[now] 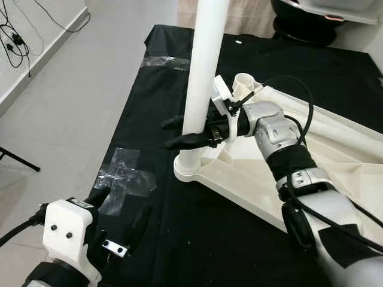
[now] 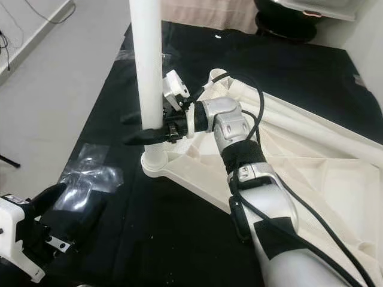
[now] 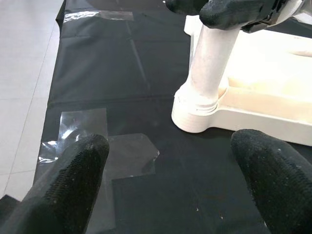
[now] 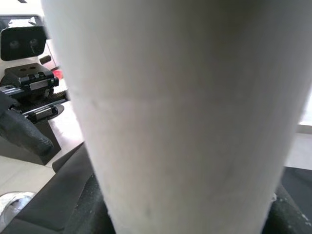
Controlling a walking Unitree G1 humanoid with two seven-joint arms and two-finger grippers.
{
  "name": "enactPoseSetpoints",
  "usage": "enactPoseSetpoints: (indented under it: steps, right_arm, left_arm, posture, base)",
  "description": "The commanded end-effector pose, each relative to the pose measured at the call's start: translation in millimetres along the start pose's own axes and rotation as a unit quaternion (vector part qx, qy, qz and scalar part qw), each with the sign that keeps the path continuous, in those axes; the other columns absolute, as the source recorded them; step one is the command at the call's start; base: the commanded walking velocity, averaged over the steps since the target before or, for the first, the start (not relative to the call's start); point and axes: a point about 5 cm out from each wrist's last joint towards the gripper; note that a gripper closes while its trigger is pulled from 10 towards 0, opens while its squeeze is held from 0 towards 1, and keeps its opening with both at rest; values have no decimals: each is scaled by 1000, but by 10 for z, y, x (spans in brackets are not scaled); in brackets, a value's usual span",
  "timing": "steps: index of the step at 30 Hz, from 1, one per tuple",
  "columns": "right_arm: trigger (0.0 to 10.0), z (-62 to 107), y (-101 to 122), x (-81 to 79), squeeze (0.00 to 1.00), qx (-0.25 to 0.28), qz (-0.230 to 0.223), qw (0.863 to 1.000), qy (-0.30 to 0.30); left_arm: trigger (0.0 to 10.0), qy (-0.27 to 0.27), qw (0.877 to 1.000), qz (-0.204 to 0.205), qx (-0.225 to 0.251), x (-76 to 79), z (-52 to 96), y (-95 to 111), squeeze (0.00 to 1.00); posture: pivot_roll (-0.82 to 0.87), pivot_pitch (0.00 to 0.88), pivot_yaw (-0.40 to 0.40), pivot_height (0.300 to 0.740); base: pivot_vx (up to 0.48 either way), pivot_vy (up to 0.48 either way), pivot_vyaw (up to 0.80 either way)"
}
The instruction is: Building children table
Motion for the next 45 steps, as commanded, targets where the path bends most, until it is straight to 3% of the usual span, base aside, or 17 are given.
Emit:
enactPoseSetpoints:
  steps: [1, 8, 9, 10, 11, 14, 16, 24, 25, 26, 28, 29, 32, 35, 43, 44, 45]
  right_arm:
    - [0, 41, -51, -24, 0, 8, -13, 1000, -3]
    - [0, 0, -350, -321, 0, 19, -28, 988, -151]
    - [667, -117, -537, -414, 0, -1, -53, 946, -320]
    - [667, -117, -537, -414, 0, -1, -53, 946, -320]
    - [0, -165, -737, -678, 0, -76, -82, 895, -431]
    - [0, -165, -737, -678, 0, -76, -82, 895, -431]
    - [0, -192, -742, -952, 0, -139, -71, 837, -524]
    - [0, -246, -669, -886, 0, -139, -61, 840, -520]
    - [4118, -266, -633, -884, 0, -141, -63, 837, -525]
    - [10000, -267, -591, -854, 0, -134, -67, 838, -525]
    - [10000, -291, -505, -819, 0, -103, -80, 852, -507]
    - [10000, -306, -420, -788, 1000, -67, -94, 868, -483]
    - [10000, -320, -342, -775, 1000, -35, -107, 885, -451]
    - [10000, -180, -153, -813, 1000, -7, -34, 972, -234]
    - [10000, 77, -149, -598, 1000, -55, 12, 992, -117]
    - [10000, 97, -141, -535, 0, -59, 12, 994, -94]
    - [10000, 104, -122, -462, 0, -60, 11, 995, -82]
  left_arm:
    - [10000, -6, 1000, 1, -15, 19, 17, -38, 0]
    - [10000, -6, 1000, 1, -15, 25, 15, -42, 0]
    - [10000, -8, 1000, 1, -15, 29, 13, -44, 0]
    - [10000, -8, 1000, 1, -15, 29, 13, -44, 0]
    - [10000, -10, 1000, 1, -14, 29, 1, -38, 0]
    - [10000, -10, 1000, 1, -14, 29, 1, -38, 0]
    - [10000, -17, 1000, 0, -13, 41, -29, -31, 0]
    - [10000, -16, 1000, -8, -9, 22, -54, -1, 0]
    - [10000, -14, 1000, -10, -8, 15, -57, 6, 0]
    - [10000, -14, 1000, -12, -7, 11, -59, 10, 0]
    - [10000, -14, 1000, -12, -7, 10, -63, 13, 0]
    - [10000, -15, 1000, -12, -8, 10, -66, 14, 0]
    - [10000, -15, 1000, -12, -8, 10, -70, 14, 0]
    - [10000, -15, 1000, -11, -8, 15, -79, 14, 0]
    - [10000, -17, 1000, -10, -7, 23, -76, 11, 0]
    - [10000, -16, 1000, -10, -7, 21, -73, 12, 0]
    - [10000, -16, 1000, -10, -7, 20, -70, 12, 0]
  posture:
    - [245, 261, -130, 740]
    - [221, 243, -141, 740]
    - [215, 235, -139, 740]
    - [215, 235, -139, 740]
    - [215, 230, -116, 740]
    - [215, 230, -116, 740]
    - [197, 185, -104, 740]
    - [209, 179, -110, 740]
    - [210, 181, -109, 740]
    - [209, 182, -108, 740]
    - [205, 186, -104, 740]
    - [204, 188, -104, 740]
    - [204, 188, -104, 740]
    - [210, 194, -104, 740]
    - [225, 203, -107, 740]
    - [229, 205, -107, 740]
    - [236, 210, -108, 740]
  base:
    - [0, 0, 0]
    - [0, 0, 0]
    - [0, 0, 0]
    - [0, 0, 0]
    - [0, 0, 0]
    - [0, 0, 0]
    - [0, 0, 0]
    - [0, 0, 0]
    - [0, 0, 0]
    - [0, 0, 0]
    - [0, 0, 0]
    - [0, 0, 0]
    - [0, 0, 0]
    - [0, 0, 0]
    - [0, 0, 0]
    - [0, 0, 0]
    - [0, 0, 0]
Point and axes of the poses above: a point about 5 cm out from each wrist's last joint towards the gripper, its own z axis pointing back from the gripper into the wrist, its own y axis along the axis of the wrist's last joint, x = y × z, and after that the axes turned 7 degrees about z, right-handed
